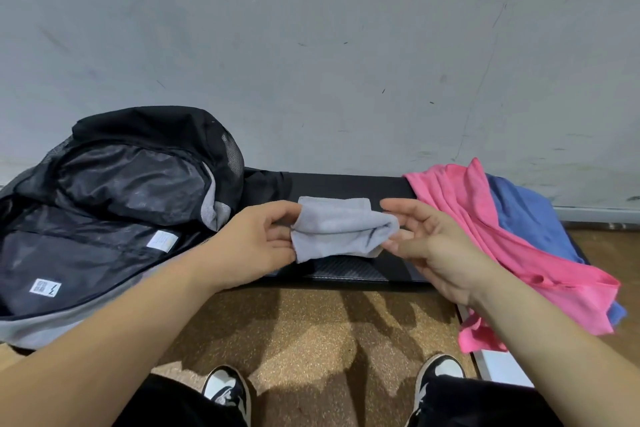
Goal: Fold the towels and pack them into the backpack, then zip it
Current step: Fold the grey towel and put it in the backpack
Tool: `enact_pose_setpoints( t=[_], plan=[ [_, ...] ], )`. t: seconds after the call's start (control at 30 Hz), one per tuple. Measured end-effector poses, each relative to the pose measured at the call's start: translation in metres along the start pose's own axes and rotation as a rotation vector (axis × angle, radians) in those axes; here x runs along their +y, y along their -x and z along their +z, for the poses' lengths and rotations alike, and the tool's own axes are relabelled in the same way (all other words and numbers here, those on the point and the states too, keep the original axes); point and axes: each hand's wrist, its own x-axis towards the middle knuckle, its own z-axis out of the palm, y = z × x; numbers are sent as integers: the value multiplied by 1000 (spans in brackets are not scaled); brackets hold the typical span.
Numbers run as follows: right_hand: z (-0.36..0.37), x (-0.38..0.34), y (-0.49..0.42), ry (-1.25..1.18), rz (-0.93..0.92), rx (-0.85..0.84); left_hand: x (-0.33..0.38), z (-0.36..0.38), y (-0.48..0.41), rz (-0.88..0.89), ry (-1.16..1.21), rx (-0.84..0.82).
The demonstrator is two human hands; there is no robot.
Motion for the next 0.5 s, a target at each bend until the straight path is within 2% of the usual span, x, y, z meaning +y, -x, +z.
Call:
enact_pose_setpoints(
  t=[0.13, 0.2, 0.37, 0.5],
  plan=[
    [4, 6, -5, -40, -14, 45, 0, 6, -7, 53, -134, 118],
    [3, 7, -7, -33, 1, 55, 1, 6, -9, 66, -81, 135],
    [3, 10, -5, 483, -213, 117, 0, 1, -12, 11, 8, 106],
    [5, 3, -6, 437, -138, 19, -5, 0, -14, -70, 154, 56]
  ],
)
